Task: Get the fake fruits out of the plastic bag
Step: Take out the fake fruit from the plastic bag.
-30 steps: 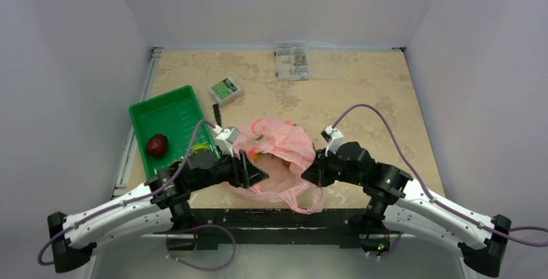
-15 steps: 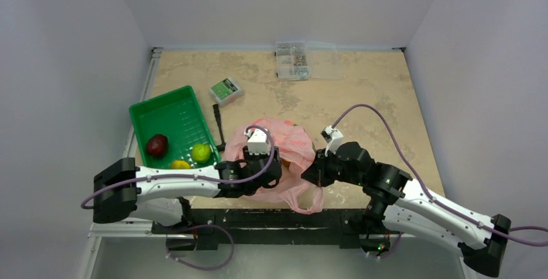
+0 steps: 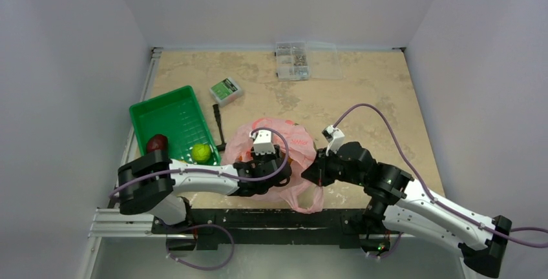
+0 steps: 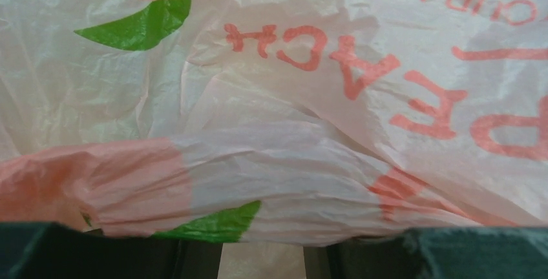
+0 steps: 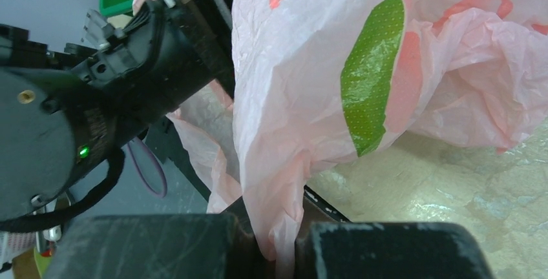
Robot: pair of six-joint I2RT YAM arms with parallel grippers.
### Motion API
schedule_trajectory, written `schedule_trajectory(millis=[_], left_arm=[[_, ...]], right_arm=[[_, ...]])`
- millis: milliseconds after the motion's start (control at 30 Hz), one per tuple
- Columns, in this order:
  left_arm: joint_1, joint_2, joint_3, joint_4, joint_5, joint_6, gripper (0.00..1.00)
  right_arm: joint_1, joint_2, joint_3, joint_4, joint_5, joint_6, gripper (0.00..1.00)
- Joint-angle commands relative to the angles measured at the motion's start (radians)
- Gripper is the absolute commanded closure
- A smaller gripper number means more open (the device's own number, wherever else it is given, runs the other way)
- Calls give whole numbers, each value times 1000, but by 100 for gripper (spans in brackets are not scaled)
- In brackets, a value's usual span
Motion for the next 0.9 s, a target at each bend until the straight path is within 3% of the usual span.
schedule_trajectory(millis=[0, 300, 567, 867], left_arm=[[36, 41, 45, 65, 20, -18, 60], [56, 86, 54, 61, 24, -15, 68], [63, 56, 71, 24, 46, 40, 99], [63, -176, 50, -82, 221, 68, 100]], right_arm=[[-3, -25, 45, -5, 14, -1, 100], [-3, -21, 48, -5, 14, -6, 100], [-2, -26, 34, -5, 19, -7, 100], [-4, -26, 31, -5, 32, -10, 100]])
